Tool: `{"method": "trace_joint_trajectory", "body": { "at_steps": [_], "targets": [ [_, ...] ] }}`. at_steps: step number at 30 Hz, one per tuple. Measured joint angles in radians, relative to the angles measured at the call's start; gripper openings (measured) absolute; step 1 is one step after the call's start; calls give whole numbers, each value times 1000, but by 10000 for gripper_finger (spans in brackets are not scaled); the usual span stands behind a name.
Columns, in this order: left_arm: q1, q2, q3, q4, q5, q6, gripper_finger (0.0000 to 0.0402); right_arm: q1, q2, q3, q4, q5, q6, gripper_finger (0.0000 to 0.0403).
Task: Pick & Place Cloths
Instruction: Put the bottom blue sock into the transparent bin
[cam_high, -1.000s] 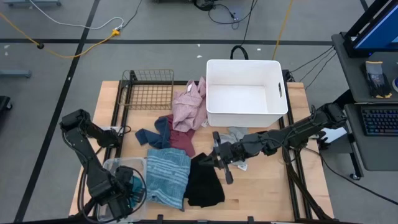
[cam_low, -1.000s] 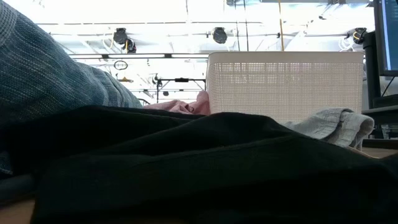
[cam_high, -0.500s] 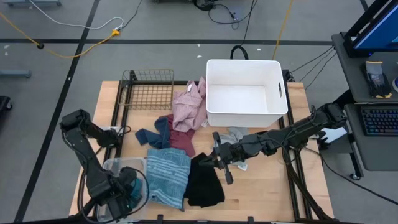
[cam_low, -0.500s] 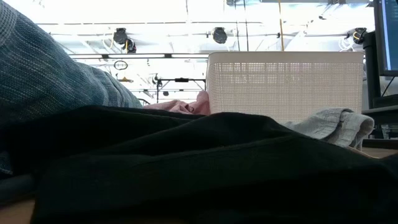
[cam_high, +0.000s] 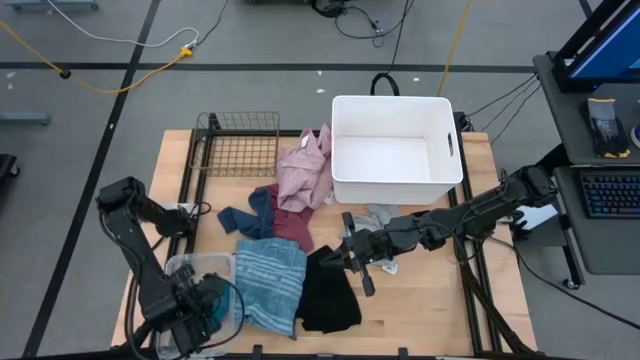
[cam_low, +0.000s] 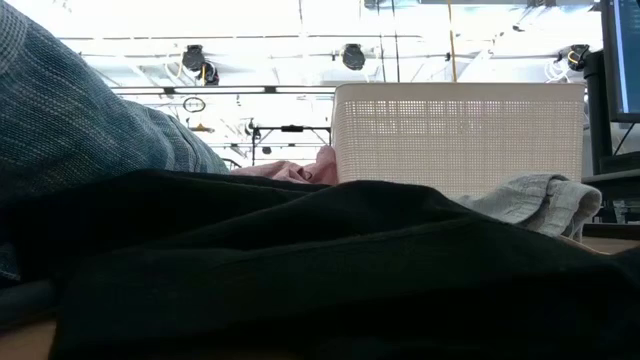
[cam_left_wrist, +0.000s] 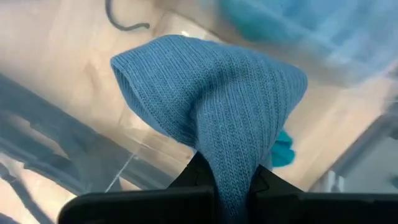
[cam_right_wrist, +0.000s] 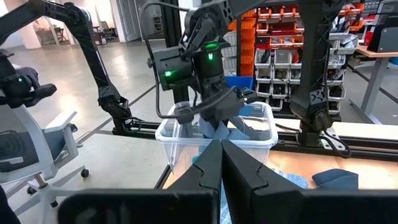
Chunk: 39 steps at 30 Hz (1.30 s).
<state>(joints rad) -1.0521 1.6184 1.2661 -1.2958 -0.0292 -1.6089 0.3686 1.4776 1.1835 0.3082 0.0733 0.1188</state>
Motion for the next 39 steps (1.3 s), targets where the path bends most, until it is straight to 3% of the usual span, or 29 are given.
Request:
{"method": "trace_joint_trajectory", "body": {
  "at_steps": [4, 31, 39],
  "targets": [
    [-12, 0, -45, 94, 30, 11, 4, 0, 0, 0, 0, 0, 0, 0],
    [-43, 0, -47, 168, -24, 10, 48, 0, 0, 0, 13, 3, 0, 0],
    [-43, 0, -47, 173, -23, -39, 131, 0, 0, 0, 13, 1, 0, 0]
  ]
}}
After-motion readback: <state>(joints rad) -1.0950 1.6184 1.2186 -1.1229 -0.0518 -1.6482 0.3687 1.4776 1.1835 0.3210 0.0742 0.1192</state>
